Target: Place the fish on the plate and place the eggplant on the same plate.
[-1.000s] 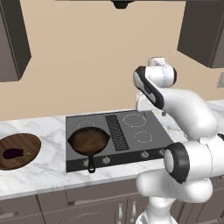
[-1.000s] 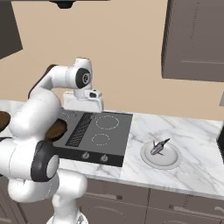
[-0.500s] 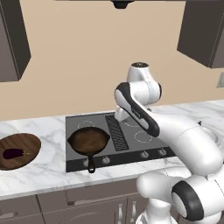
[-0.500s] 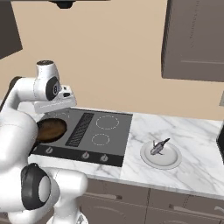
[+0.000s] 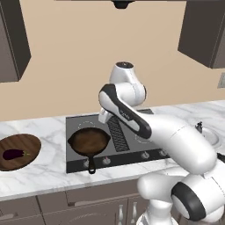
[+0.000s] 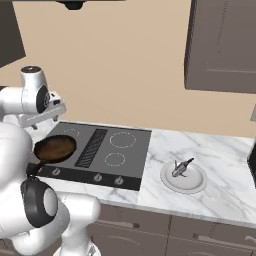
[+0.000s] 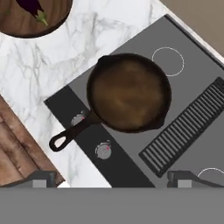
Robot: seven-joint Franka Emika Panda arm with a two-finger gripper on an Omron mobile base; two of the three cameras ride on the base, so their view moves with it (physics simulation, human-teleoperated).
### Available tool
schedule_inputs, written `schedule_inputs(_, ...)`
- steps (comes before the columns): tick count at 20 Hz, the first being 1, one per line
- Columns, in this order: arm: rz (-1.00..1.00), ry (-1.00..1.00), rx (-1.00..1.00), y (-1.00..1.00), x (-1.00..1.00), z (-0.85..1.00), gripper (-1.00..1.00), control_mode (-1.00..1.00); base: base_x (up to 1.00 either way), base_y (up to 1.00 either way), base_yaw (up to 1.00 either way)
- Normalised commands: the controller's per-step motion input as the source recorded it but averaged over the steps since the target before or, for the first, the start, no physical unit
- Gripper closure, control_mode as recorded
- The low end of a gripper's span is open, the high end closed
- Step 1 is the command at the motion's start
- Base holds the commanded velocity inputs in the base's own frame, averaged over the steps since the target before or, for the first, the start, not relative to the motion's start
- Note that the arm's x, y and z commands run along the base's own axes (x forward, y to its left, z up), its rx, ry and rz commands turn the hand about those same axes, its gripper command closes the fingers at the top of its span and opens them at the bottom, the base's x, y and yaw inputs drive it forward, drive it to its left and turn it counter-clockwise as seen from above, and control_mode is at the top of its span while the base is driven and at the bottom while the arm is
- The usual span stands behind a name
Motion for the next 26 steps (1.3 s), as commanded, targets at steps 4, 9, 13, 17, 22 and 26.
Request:
schedule_inputs(4,0.36,-0.03,0.00,1.00,0.01,-0.27,-1.00,-1.00,0.00,0.00,0.00)
schedule_inputs(9,0.26,0.00,0.00,1.00,0.00,-0.17,-1.00,-1.00,0.00,0.00,0.00)
schedule_inputs(13,0.16,0.09,0.00,0.98,0.00,-0.04,-1.00,-1.00,0.00,0.00,0.00)
schedule_inputs(17,0.08,0.07,0.00,1.00,0.00,-0.03,-1.00,-1.00,0.00,0.00,0.00)
schedule_inputs(22,0.02,0.01,0.00,1.00,0.06,-0.08,-1.00,-1.00,0.00,0.00,0.00)
schedule_inputs(26,-0.04,0.00,0.00,0.74,0.08,-0.35,-1.00,-1.00,0.00,0.00,0.00)
